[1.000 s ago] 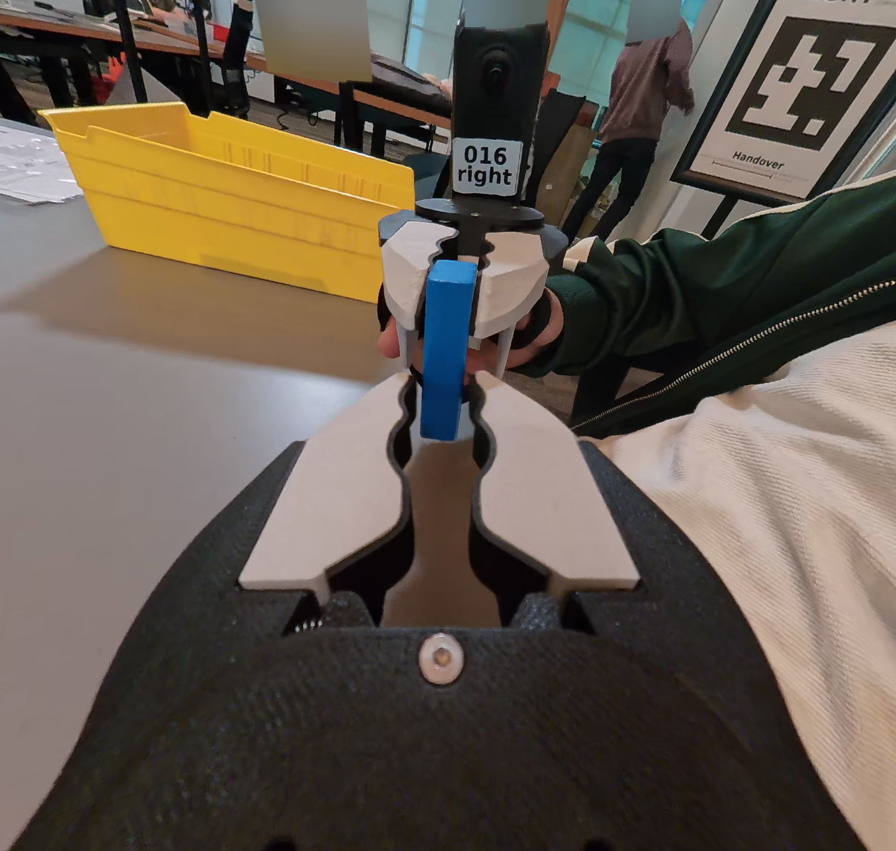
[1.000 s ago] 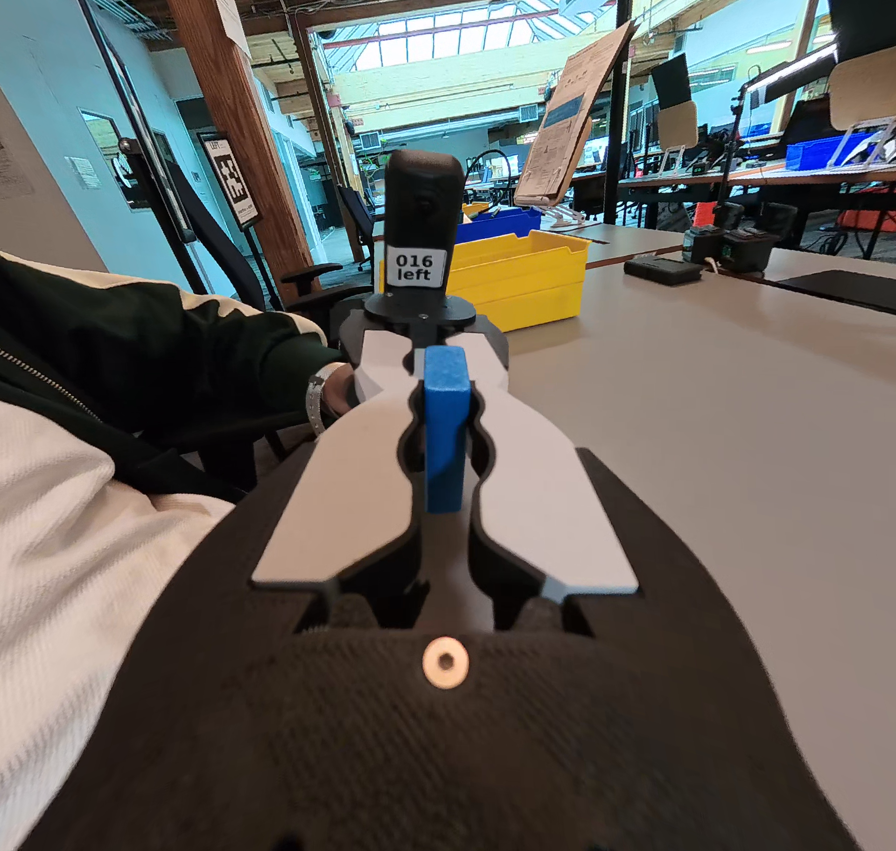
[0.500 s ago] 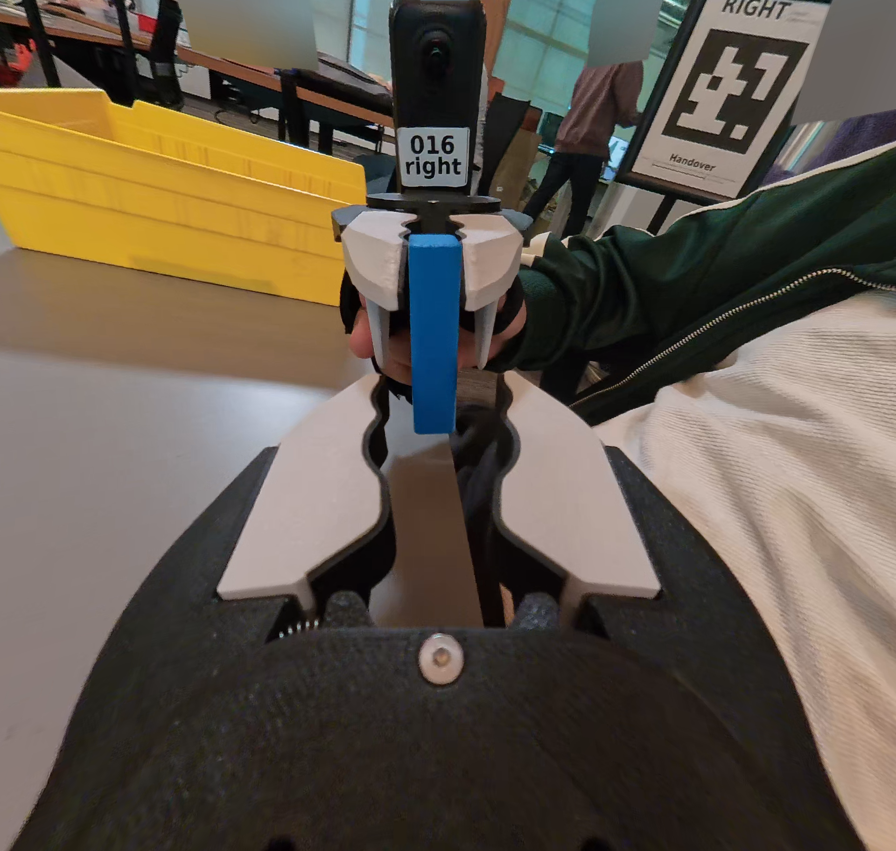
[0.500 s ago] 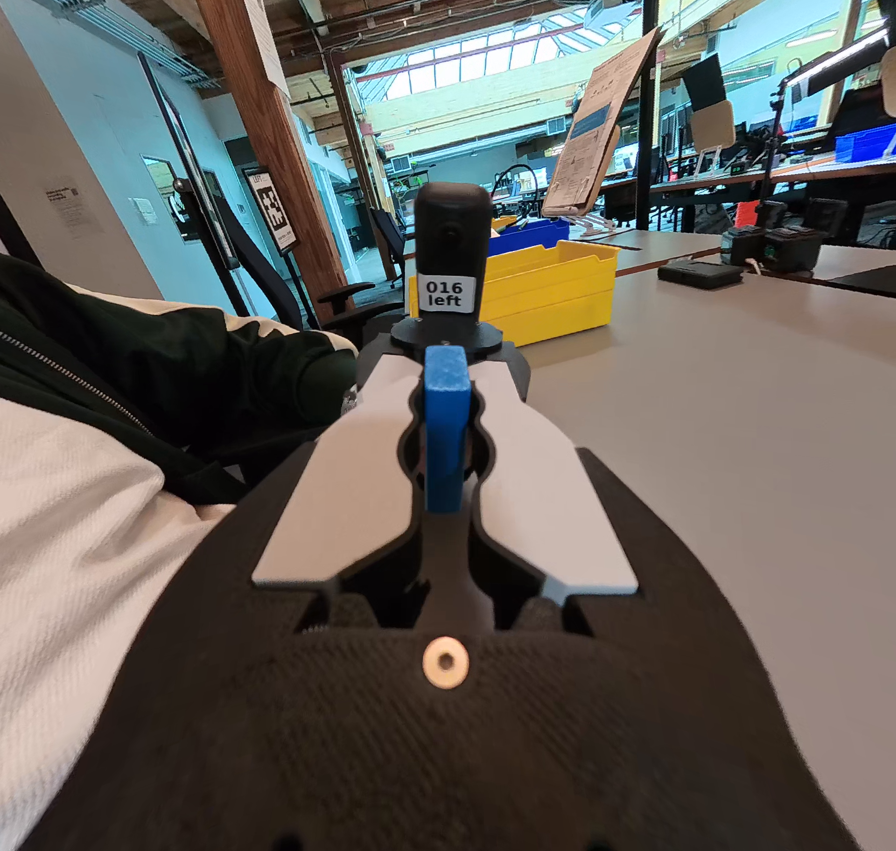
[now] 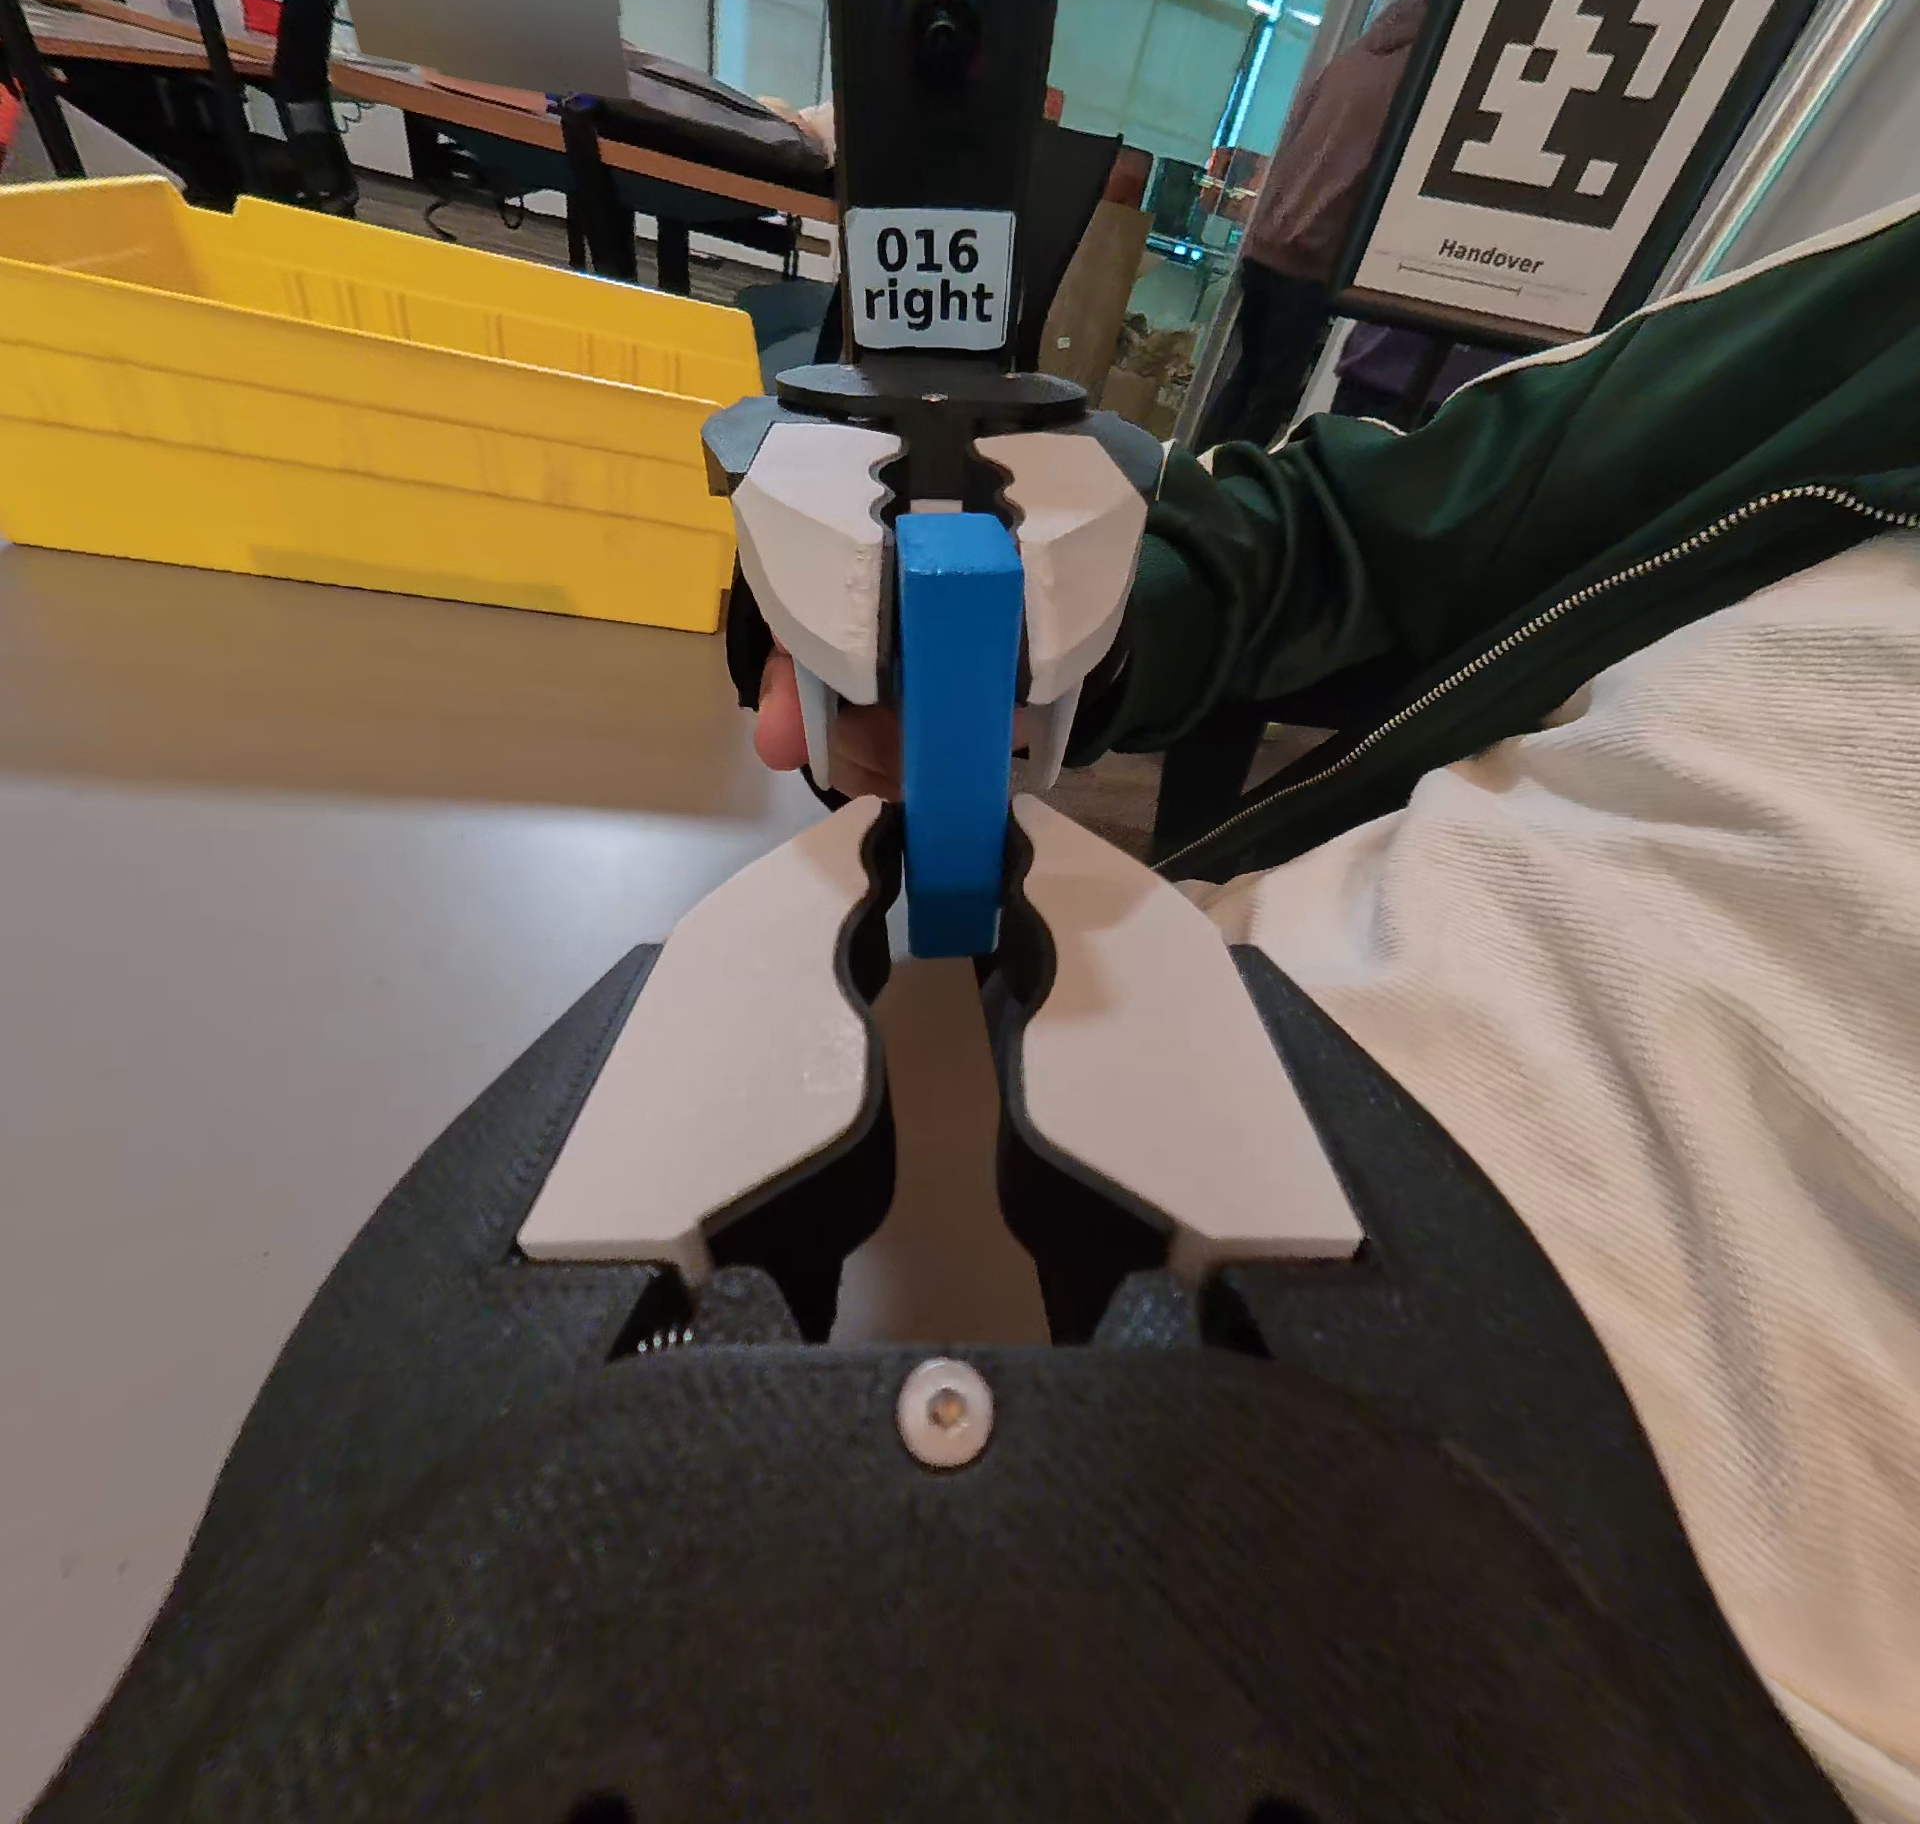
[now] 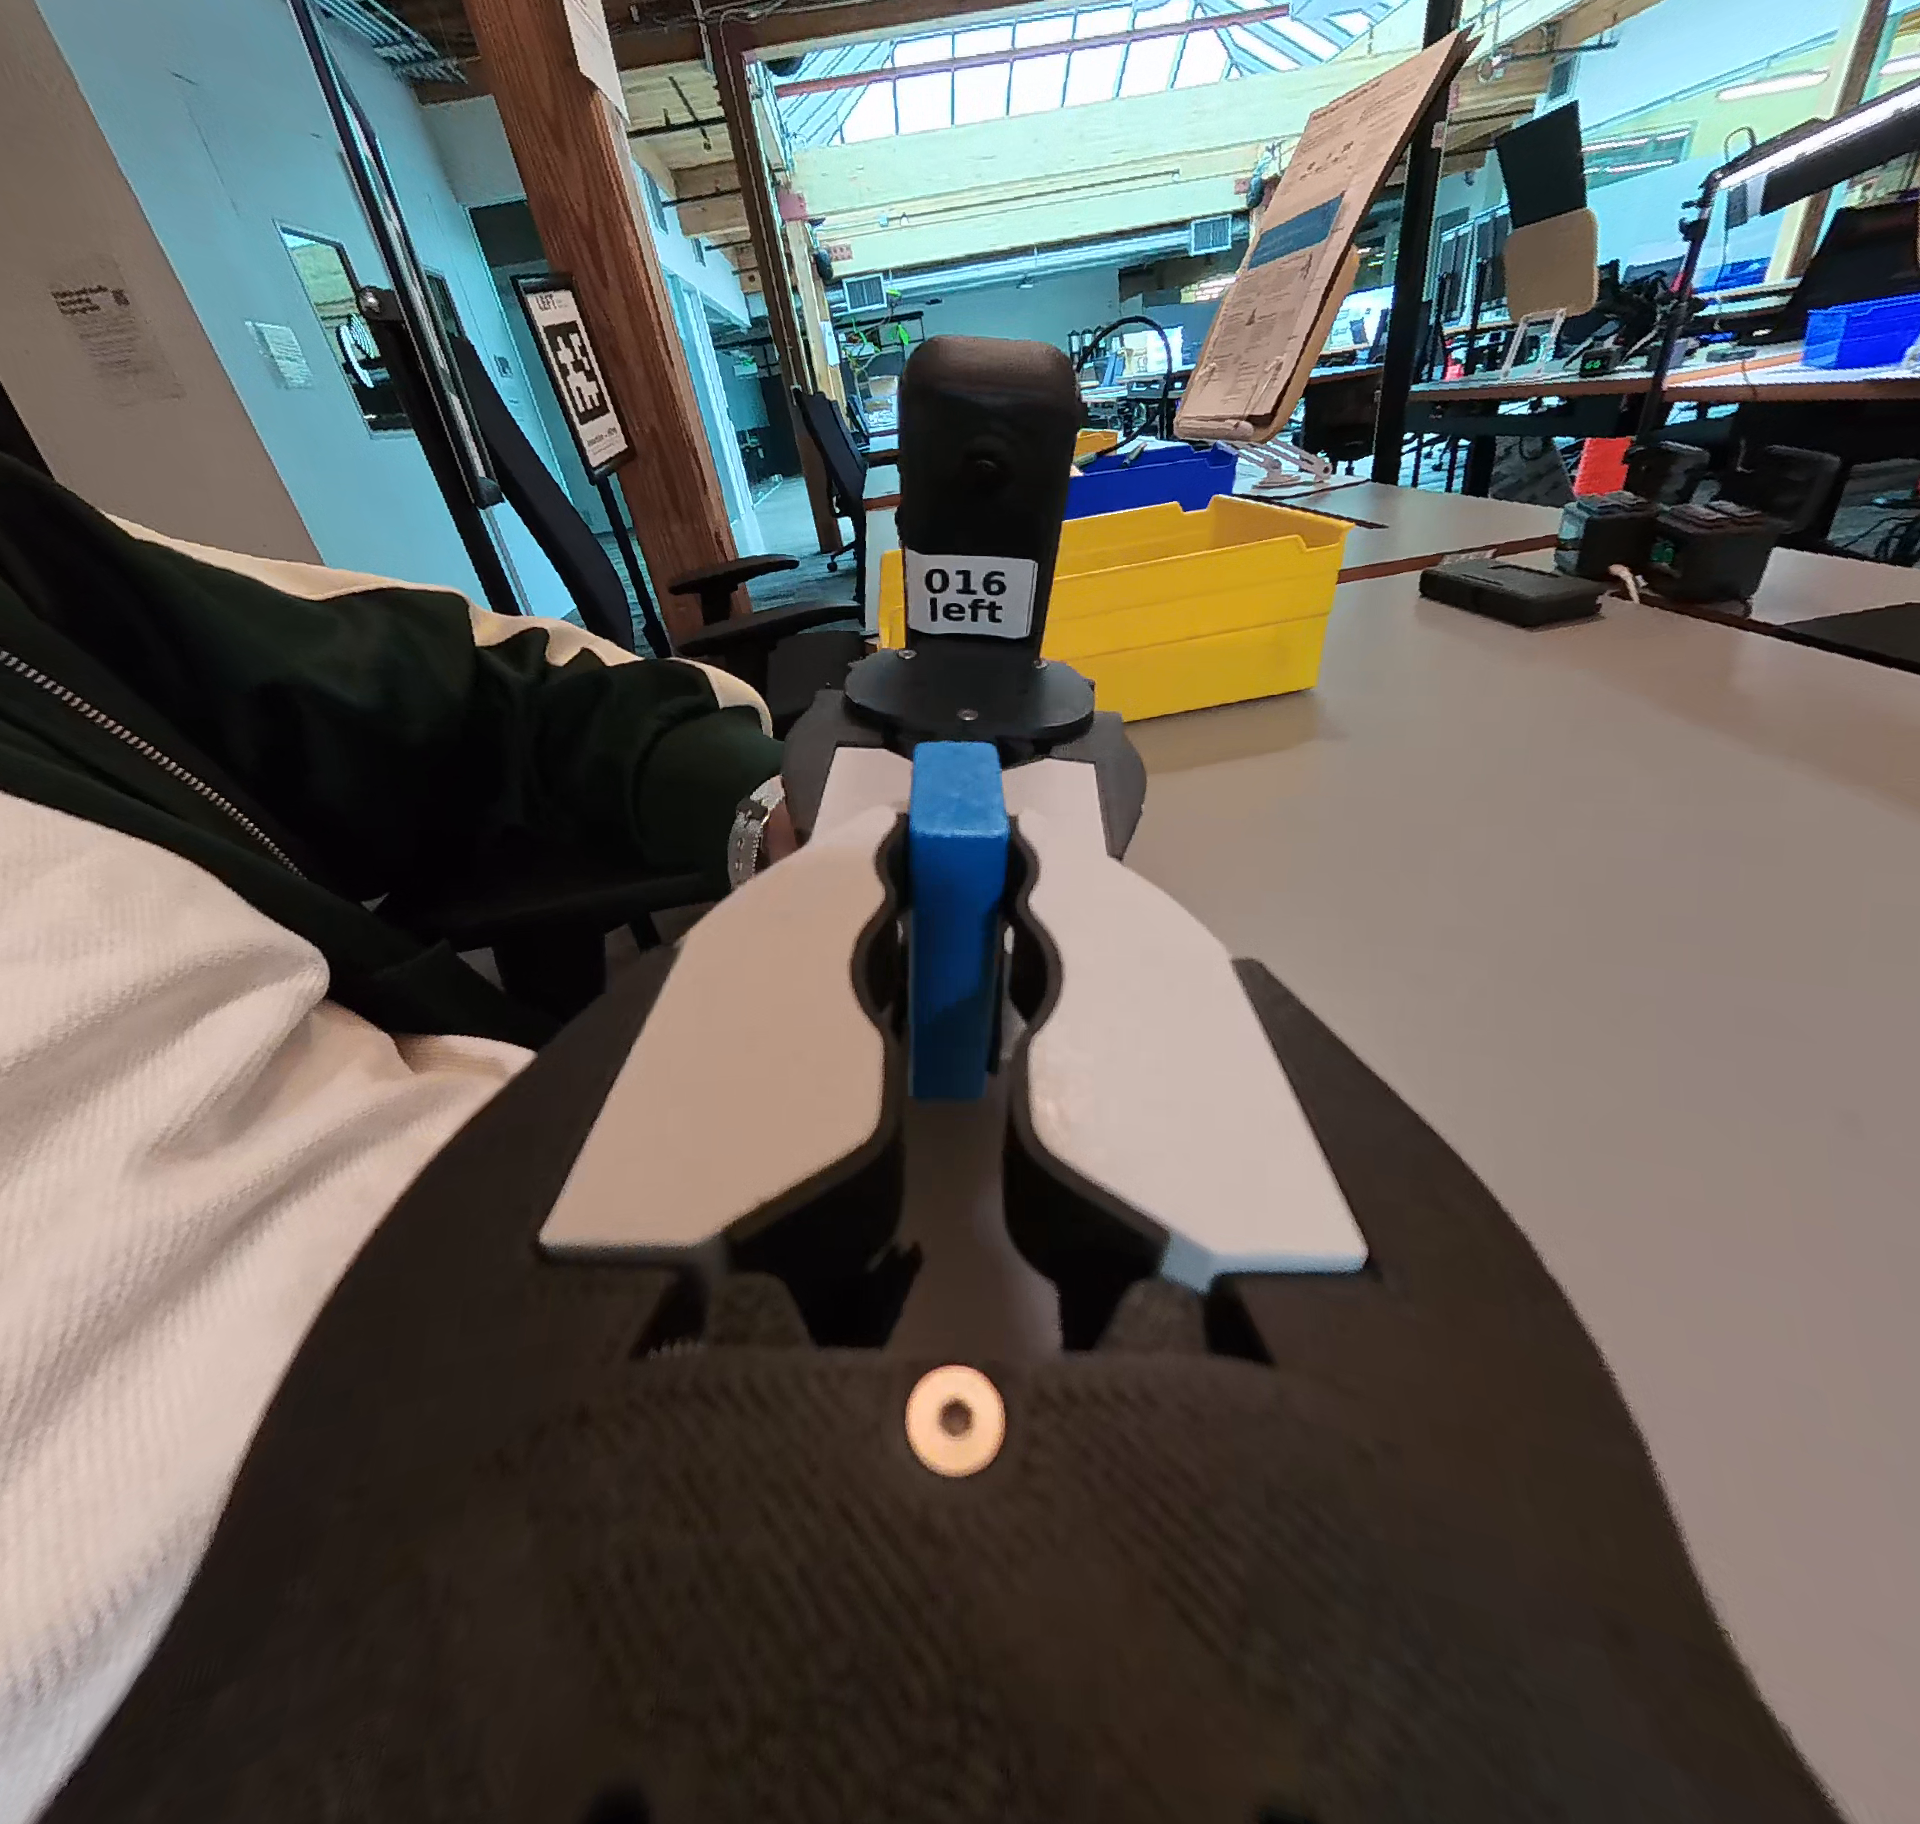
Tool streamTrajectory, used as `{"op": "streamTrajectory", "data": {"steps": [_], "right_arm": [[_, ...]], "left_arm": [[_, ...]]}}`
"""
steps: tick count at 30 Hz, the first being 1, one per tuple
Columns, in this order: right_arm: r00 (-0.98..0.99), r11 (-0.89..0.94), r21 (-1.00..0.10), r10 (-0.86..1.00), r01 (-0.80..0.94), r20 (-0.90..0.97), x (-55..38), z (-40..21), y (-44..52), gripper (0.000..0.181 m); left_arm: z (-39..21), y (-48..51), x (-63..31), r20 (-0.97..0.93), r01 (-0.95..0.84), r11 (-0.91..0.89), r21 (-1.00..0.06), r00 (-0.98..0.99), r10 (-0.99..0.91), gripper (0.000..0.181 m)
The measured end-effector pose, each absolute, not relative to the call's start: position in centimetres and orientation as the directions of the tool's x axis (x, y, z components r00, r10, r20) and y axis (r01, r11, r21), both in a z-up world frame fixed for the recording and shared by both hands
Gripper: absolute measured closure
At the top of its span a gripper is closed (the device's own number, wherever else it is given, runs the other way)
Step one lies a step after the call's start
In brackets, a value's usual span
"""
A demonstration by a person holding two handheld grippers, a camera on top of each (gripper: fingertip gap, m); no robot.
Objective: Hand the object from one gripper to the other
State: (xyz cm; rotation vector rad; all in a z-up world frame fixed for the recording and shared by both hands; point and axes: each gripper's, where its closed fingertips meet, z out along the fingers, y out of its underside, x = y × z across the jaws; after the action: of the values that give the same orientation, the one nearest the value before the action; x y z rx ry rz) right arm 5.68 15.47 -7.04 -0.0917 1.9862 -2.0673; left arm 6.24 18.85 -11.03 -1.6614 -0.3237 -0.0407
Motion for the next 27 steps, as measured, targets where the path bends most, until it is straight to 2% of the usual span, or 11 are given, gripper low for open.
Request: {"op": "streamTrajectory", "data": {"steps": [2, 4, 5, 8, 13, 15, 23, 27], "right_arm": [[-0.971, -0.048, -0.991, -0.211, 0.122, -0.109, 5.3, -6.8, 15.5, 0.159], [-0.993, -0.136, -0.988, -0.097, 0.076, -0.063, 3.8, -5.9, 15.4, 0.098], [-0.998, -0.172, -0.983, -0.046, 0.057, -0.05, 3.1, -5.5, 15.5, 0.081], [-0.999, -0.202, -0.979, 0.022, 0.032, -0.038, 2.1, -5.0, 16.0, 0.065], [-0.999, -0.193, -0.98, 0.013, 0.044, -0.048, 2.0, -5.2, 15.9, 0.067], [-0.999, -0.178, -0.983, -0.015, 0.049, -0.047, 2.5, -5.5, 15.8, 0.073], [-0.98, -0.057, -0.998, -0.198, 0.031, -0.019, 5.4, -7.1, 15.6, 0.161], [-0.981, -0.037, -0.999, -0.193, -0.002, 0.01, 5.7, -6.8, 15.7, 0.164]], "left_arm": [[-11.0, 18.8, 6.1, 0.206, 0.226, -0.085, -0.97, 0.958, 0.199, 0.166], [-10.6, 18.7, 6.1, 0.201, 0.218, -0.066, -0.974, 0.959, 0.2, 0.166], [-10.3, 18.6, 6.1, 0.202, 0.216, -0.053, -0.975, 0.958, 0.203, 0.166], [-9.9, 18.2, 5.8, 0.193, 0.206, -0.037, -0.978, 0.956, 0.222, 0.166], [-10.0, 18.0, 5.5, 0.201, 0.214, -0.03, -0.976, 0.95, 0.239, 0.166], [-10.1, 18.0, 5.4, 0.199, 0.214, -0.035, -0.976, 0.949, 0.243, 0.166], [-10.2, 18.3, 5.8, 0.188, 0.204, -0.051, -0.978, 0.957, 0.222, 0.166], [-10.1, 18.4, 5.9, 0.172, 0.186, -0.049, -0.981, 0.962, 0.214, 0.166]]}}
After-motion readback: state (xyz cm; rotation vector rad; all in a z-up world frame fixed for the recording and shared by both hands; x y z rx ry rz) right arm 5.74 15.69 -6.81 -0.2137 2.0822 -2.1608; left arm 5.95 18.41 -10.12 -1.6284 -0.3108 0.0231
